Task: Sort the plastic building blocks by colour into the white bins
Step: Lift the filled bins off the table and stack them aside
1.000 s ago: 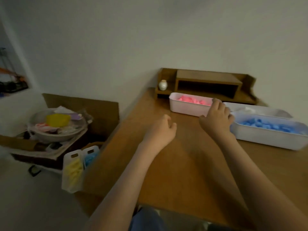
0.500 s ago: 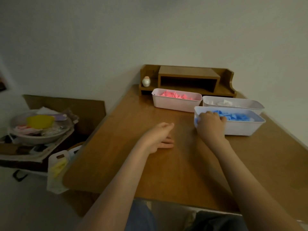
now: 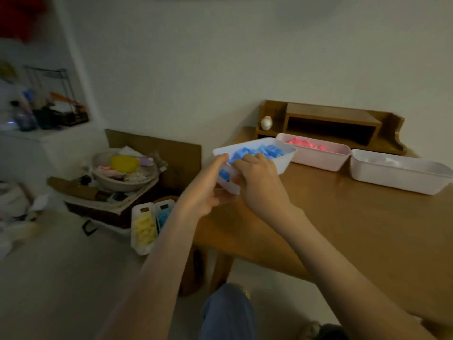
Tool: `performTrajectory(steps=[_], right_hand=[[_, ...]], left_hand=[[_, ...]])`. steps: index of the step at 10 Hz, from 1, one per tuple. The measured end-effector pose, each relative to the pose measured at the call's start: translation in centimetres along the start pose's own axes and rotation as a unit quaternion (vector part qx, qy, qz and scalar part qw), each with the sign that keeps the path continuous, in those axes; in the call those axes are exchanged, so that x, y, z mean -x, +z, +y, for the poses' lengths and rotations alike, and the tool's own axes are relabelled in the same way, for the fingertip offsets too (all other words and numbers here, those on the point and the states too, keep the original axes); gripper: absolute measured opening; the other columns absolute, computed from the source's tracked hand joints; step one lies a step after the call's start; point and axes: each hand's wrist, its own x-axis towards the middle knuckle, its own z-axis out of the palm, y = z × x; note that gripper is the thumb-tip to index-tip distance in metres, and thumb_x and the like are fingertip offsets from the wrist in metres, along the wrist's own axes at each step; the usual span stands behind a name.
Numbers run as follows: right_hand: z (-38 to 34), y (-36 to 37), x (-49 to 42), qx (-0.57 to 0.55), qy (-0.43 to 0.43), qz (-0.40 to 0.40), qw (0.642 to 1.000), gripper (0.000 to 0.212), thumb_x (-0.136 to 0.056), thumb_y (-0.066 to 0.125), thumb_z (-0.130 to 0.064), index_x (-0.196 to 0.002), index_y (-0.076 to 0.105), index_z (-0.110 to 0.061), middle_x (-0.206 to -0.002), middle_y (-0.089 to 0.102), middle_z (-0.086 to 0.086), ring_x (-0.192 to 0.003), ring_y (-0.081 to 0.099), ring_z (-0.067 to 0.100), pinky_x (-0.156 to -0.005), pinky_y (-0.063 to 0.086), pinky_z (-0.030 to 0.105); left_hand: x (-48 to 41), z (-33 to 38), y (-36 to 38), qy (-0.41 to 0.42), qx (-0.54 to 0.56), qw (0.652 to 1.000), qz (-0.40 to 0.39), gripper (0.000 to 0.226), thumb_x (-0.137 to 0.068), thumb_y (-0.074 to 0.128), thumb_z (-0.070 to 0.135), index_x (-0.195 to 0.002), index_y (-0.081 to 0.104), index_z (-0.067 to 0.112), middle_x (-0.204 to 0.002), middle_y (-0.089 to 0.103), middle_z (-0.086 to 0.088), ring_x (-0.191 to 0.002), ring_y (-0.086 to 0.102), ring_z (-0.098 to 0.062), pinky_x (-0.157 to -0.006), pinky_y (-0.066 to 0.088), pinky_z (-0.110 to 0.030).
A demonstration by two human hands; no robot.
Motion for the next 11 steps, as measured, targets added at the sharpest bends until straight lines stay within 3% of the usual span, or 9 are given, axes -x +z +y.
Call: performTrajectory(steps=[2,3,4,6,7,8,9,10,11], right_hand=[[-8.8,6.0,-2.3,-0.134,-0.025,0.121,0.983,0.046,-0.092,0.053,-0.028,-0.136,0.044,-0.018,-0.146,0.032,0.012,-0.127,0.034,0.030,-0.097,0.034,0.040],[-14.2,9.0,-2.7,-0.318,-0.003,0.131,0.939,0.060,-0.093,0.051,-0.030,-0.145,0.025,-0.015,-0.147,0.027,0.009,-0.128,0.025,0.016,-0.101,0.027,0.021],[-18.2,12.3,-3.2,-0.415,0.053,0.102,0.903,0.061,-0.093,0.051,-0.031,-0.144,0.023,-0.013,-0.143,0.031,0.006,-0.125,0.027,0.013,-0.097,0.020,0.014],[-21.9,18.6,-5.4,-0.625,0.228,-0.149,0.732,0.054,-0.093,0.051,-0.027,-0.139,0.023,-0.020,-0.106,0.051,-0.004,-0.095,0.055,0.016,-0.074,0.055,0.028],[-21.5,23.4,-7.6,-0.603,0.293,-0.225,0.707,0.037,-0.093,0.048,-0.023,-0.129,0.040,-0.022,-0.117,0.053,0.006,-0.106,0.055,0.028,-0.092,0.050,0.049],[-19.4,27.0,-8.5,-0.602,0.331,-0.200,0.698,0.016,-0.095,0.040,-0.023,-0.105,0.050,-0.030,-0.119,0.058,0.010,-0.104,0.059,0.027,-0.092,0.050,0.048],[-15.9,31.1,-8.9,-0.612,0.376,-0.181,0.672,0.031,-0.097,0.035,-0.021,-0.125,0.046,-0.026,-0.122,0.057,0.006,-0.106,0.059,0.025,-0.089,0.053,0.047],[-12.4,33.6,-8.9,-0.615,0.420,-0.148,0.651,0.042,-0.097,0.037,-0.019,-0.139,0.036,-0.026,-0.126,0.052,0.001,-0.113,0.055,0.024,-0.089,0.053,0.047],[-7.6,36.6,-9.3,-0.529,0.434,-0.089,0.724,0.040,-0.095,0.040,-0.017,-0.134,0.041,-0.023,-0.122,0.052,-0.001,-0.114,0.053,0.020,-0.078,0.056,0.039]], left_hand=[[2.3,-0.3,-9.2,0.116,0.050,0.985,0.117,0.038,-0.095,0.042,0.035,-0.128,0.053,0.018,-0.111,0.067,-0.012,-0.089,0.069,-0.021,-0.059,0.055,-0.032],[3.7,-1.2,-13.4,0.144,0.033,0.967,0.208,0.043,-0.098,0.040,0.034,-0.133,0.045,0.011,-0.122,0.061,-0.012,-0.084,0.065,-0.014,-0.060,0.052,-0.027],[5.1,-2.3,-16.7,0.147,0.027,0.950,0.276,0.054,-0.094,0.047,0.044,-0.134,0.043,0.007,-0.121,0.059,-0.009,-0.081,0.062,-0.008,-0.061,0.049,-0.022],[2.8,-6.3,-23.4,0.108,0.080,0.919,0.370,0.101,-0.051,0.057,0.069,-0.132,0.044,0.010,-0.123,0.060,-0.011,-0.099,0.064,-0.024,-0.072,0.051,-0.035],[1.2,-7.8,-25.1,0.078,0.078,0.912,0.394,0.072,-0.076,0.069,0.047,-0.130,0.035,0.014,-0.122,0.057,-0.012,-0.093,0.065,-0.020,-0.069,0.056,-0.036],[-1.0,-9.6,-25.8,0.002,-0.001,0.943,0.334,0.070,-0.080,0.069,0.047,-0.129,0.033,0.012,-0.122,0.057,-0.010,-0.097,0.063,-0.018,-0.062,0.056,-0.026],[-5.0,-12.6,-26.2,-0.004,-0.070,0.954,0.291,0.040,-0.091,0.056,0.042,-0.115,0.049,0.010,-0.110,0.062,-0.007,-0.080,0.060,-0.006,-0.051,0.050,-0.012],[-8.3,-14.9,-25.3,-0.020,-0.136,0.953,0.271,0.043,-0.095,0.040,0.053,-0.107,0.059,0.016,-0.106,0.067,-0.003,-0.085,0.064,-0.008,-0.070,0.053,-0.022],[-12.4,-17.1,-24.7,-0.045,-0.206,0.943,0.258,0.034,-0.099,0.035,0.049,-0.108,0.053,0.021,-0.095,0.061,0.008,-0.084,0.058,-0.006,-0.070,0.044,-0.022]])
